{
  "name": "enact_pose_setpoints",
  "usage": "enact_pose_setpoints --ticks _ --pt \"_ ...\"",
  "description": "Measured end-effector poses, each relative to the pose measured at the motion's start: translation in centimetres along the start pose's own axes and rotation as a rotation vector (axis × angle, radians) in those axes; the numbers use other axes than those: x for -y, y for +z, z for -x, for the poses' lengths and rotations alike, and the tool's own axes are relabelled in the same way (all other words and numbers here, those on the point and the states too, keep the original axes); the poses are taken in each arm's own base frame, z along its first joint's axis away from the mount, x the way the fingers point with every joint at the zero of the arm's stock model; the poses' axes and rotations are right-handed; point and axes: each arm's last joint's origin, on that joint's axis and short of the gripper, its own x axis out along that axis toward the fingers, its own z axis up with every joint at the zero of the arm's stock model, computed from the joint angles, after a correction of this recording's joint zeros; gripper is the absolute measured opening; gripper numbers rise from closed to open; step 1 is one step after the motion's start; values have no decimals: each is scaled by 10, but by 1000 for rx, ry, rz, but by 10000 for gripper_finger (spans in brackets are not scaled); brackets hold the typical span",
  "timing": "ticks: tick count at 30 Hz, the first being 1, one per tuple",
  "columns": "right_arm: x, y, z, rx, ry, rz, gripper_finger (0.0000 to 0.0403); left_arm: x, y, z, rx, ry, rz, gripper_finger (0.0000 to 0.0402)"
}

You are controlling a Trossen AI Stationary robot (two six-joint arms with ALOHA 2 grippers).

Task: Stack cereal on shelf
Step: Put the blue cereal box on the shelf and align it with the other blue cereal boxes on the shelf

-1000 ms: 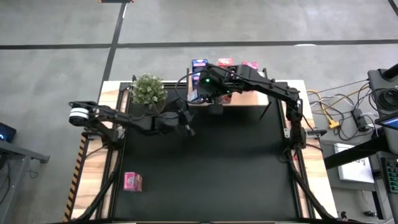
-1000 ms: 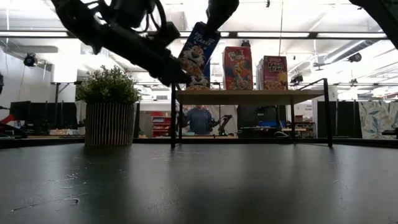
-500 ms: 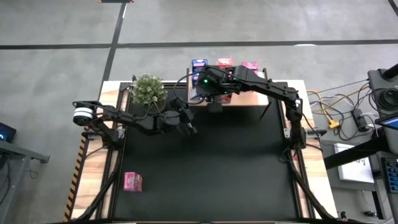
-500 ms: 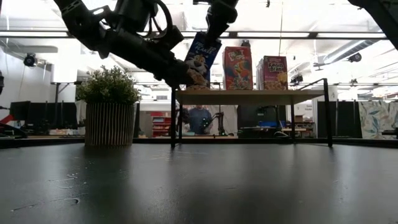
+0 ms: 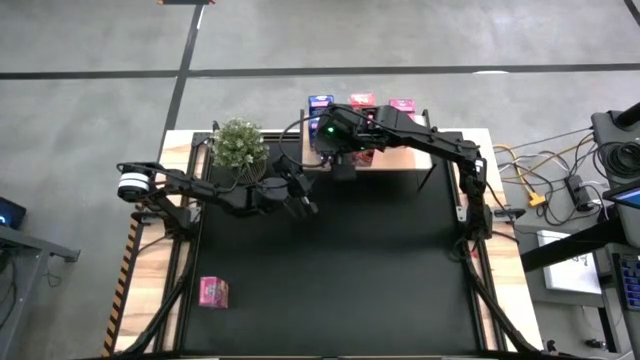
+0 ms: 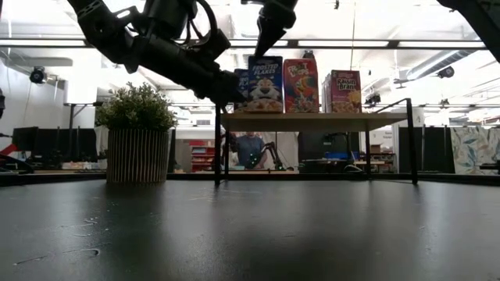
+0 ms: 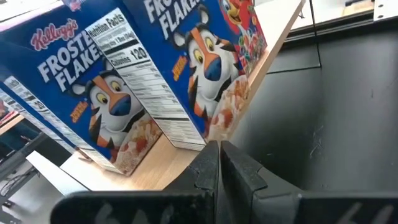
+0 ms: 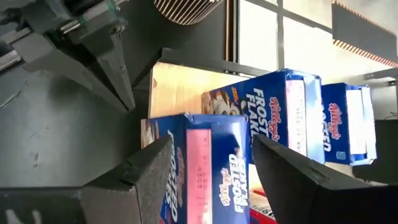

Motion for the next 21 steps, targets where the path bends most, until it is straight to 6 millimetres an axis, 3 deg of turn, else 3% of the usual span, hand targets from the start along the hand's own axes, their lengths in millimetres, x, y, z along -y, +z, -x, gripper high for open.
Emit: enact_pose_setpoints --ticks 8,16,21 --pt "1 2 3 22 -11 14 215 0 2 0 15 3 18 0" --pt "-4 -4 33 6 12 -9 212 0 4 2 28 0 23 0" --pt "-6 -21 40 -138 69 -52 165 -1 7 5 40 -2 23 0"
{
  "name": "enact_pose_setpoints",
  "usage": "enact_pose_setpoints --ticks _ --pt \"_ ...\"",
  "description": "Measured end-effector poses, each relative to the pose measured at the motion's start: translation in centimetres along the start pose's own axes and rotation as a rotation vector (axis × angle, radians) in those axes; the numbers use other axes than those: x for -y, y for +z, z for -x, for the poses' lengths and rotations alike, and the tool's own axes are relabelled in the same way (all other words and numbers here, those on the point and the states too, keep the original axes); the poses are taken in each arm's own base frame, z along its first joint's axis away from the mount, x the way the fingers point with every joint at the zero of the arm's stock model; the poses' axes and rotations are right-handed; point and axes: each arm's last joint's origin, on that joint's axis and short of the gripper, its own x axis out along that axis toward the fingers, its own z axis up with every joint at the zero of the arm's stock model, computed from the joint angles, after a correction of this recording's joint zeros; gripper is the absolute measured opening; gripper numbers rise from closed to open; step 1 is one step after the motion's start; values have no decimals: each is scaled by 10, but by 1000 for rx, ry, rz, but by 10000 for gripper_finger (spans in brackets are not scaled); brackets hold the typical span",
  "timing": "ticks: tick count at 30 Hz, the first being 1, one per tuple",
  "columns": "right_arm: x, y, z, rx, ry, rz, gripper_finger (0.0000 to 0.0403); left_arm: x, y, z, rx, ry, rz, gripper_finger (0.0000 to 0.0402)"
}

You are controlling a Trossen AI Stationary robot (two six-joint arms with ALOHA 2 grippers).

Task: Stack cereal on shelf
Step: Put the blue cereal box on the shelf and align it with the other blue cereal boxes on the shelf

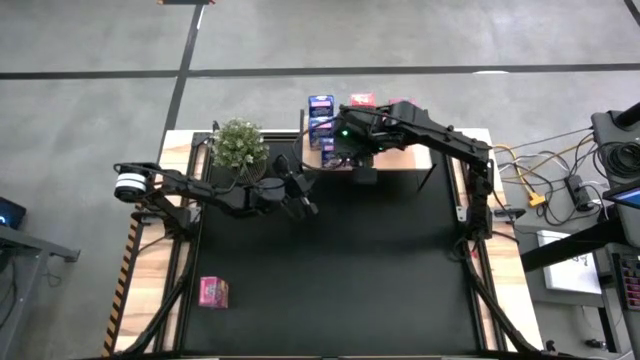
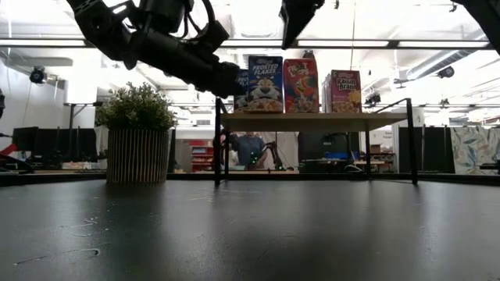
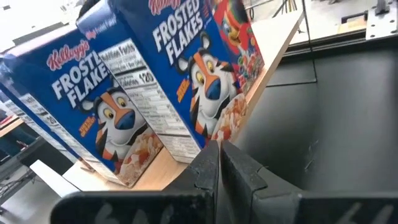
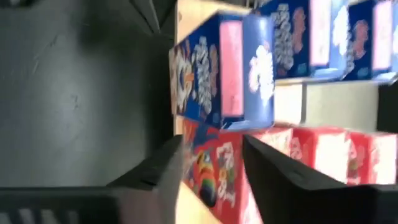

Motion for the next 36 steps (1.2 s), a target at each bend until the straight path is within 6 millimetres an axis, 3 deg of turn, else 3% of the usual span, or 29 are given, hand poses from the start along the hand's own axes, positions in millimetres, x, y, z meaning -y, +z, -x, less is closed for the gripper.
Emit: enact_pose_setpoints --ticks 7,21,31,36 --pt "0 0 -10 -31 6 30 22 -3 9 7 33 -2 2 0" --pt "4 12 -21 63 -34 62 9 -5 12 14 47 -8 5 0" --pt "8 13 -17 94 -49 29 9 -5 12 14 47 -9 6 0" --pt "10 18 -30 117 -65 32 8 -4 13 15 50 -13 5 0"
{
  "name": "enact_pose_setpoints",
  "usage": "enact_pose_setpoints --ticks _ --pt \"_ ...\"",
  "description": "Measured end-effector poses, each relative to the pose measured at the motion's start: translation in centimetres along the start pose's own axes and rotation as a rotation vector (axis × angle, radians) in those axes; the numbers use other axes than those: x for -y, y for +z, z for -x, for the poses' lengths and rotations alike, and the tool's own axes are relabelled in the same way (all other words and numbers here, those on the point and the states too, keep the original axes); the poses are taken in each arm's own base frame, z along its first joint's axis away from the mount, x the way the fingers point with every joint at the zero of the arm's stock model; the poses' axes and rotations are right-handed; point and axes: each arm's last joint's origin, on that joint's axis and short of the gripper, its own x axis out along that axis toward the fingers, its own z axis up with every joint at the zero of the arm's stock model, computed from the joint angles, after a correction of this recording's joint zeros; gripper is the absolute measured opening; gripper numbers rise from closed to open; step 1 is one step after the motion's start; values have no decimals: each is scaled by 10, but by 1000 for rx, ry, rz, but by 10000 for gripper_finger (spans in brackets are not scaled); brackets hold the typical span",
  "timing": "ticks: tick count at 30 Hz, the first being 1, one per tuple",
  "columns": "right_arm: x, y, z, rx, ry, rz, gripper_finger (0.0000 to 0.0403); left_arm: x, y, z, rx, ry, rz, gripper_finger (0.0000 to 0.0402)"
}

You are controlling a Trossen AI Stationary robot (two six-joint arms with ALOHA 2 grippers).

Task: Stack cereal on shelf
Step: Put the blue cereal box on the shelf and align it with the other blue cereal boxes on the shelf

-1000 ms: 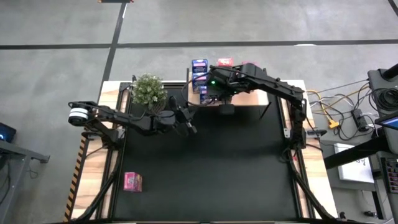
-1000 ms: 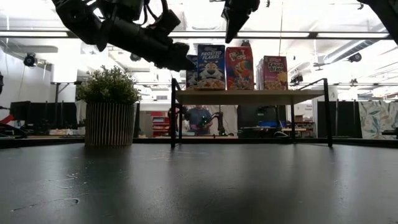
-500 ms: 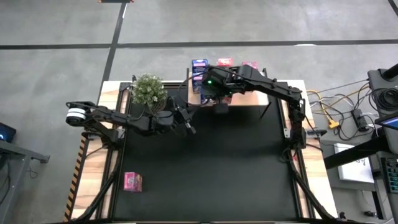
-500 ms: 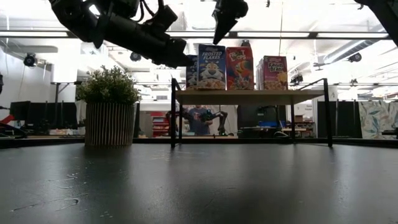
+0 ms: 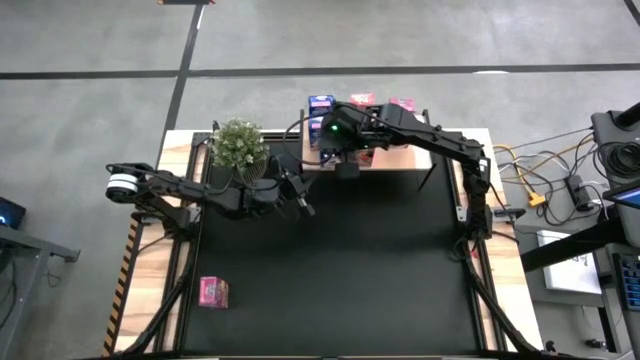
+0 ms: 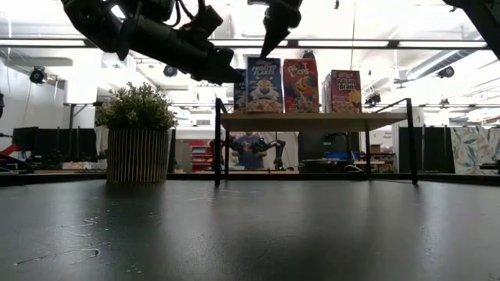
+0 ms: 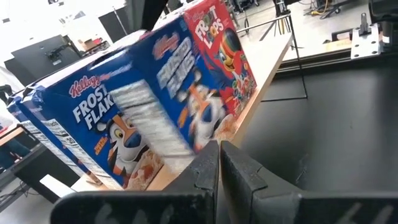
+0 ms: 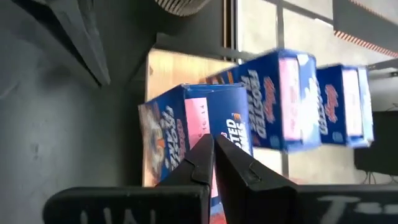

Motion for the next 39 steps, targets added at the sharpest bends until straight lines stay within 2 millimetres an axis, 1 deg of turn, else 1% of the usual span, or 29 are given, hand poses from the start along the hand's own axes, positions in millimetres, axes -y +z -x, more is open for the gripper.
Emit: enact_pose_setpoints --ticks 8,13,20,23,26,29,33,39 --pt "-1 5 -8 52 -15 -23 8 0 0 0 1 -1 0 0" --pt "0 8 -9 76 -26 -39 8 0 0 0 2 1 1 0" --pt "0 9 -10 88 -33 -14 8 -1 1 1 7 2 5 0" --pt "-2 9 -3 85 -33 -4 8 -3 5 3 20 4 12 0" --pt "-2 7 13 101 -33 -4 8 -5 11 8 38 2 7 0" --pt "-4 1 24 96 26 -9 8 -10 15 13 45 3 3 0" --pt "-7 -8 23 17 80 -27 8 -15 19 17 59 9 14 0" --pt "-6 -12 12 -12 92 -27 8 -17 20 20 64 11 17 0"
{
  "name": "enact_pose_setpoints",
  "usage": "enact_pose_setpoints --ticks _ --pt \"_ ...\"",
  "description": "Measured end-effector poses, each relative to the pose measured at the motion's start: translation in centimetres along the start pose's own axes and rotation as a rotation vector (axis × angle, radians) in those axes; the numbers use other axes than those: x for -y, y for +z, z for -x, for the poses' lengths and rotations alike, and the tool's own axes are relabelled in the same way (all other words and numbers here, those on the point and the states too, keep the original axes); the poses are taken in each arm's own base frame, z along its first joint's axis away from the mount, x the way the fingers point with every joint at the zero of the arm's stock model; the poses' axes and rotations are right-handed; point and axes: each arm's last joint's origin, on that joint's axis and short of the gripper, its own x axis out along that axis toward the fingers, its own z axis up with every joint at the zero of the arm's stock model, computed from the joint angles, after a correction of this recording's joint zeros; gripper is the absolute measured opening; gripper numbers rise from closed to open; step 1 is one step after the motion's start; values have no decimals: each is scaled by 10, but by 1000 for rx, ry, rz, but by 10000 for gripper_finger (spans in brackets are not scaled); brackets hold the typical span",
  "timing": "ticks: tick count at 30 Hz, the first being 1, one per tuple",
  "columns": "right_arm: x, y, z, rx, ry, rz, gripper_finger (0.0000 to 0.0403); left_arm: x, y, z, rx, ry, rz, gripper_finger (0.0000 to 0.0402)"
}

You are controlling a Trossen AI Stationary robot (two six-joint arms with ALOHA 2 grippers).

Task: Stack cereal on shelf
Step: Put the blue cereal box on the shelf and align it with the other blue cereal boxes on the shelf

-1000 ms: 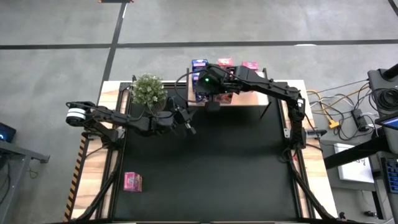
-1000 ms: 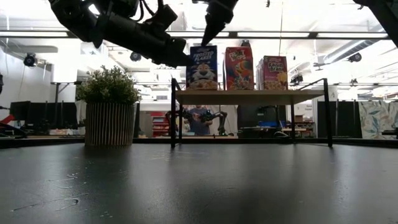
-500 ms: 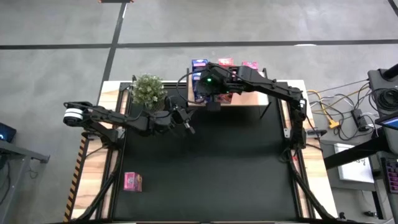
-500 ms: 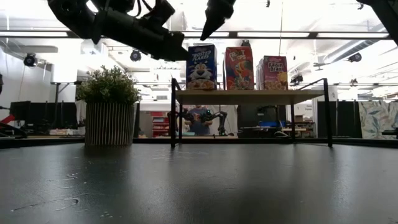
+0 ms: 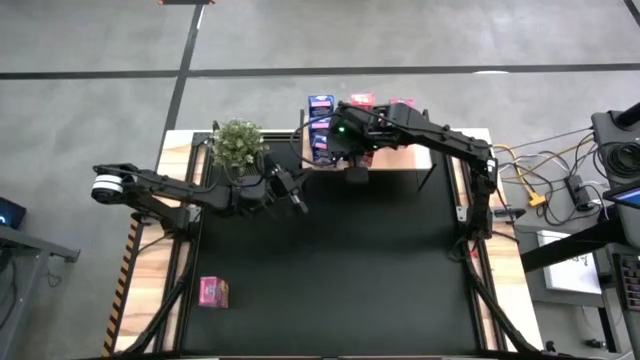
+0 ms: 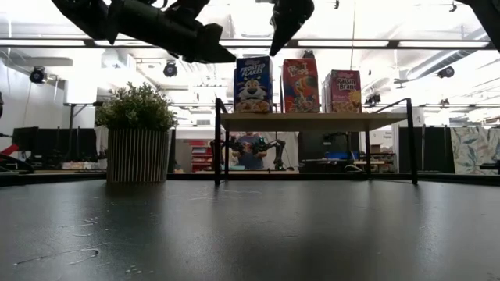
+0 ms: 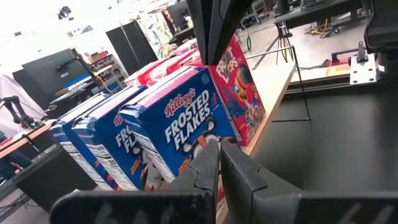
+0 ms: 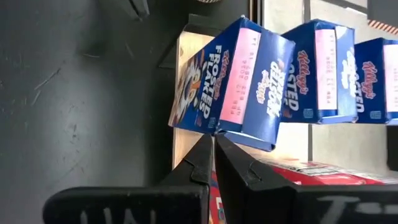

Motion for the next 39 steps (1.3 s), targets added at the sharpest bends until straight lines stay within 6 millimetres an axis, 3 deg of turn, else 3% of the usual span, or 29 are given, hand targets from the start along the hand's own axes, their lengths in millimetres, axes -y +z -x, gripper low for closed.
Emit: enact_pose_setpoints --ticks 15,39 --pt "6 0 -15 0 -71 32 9 0 -1 0 -7 -3 -5 0" --pt "4 3 -15 0 -116 74 9 0 -2 0 -18 -3 -13 0"
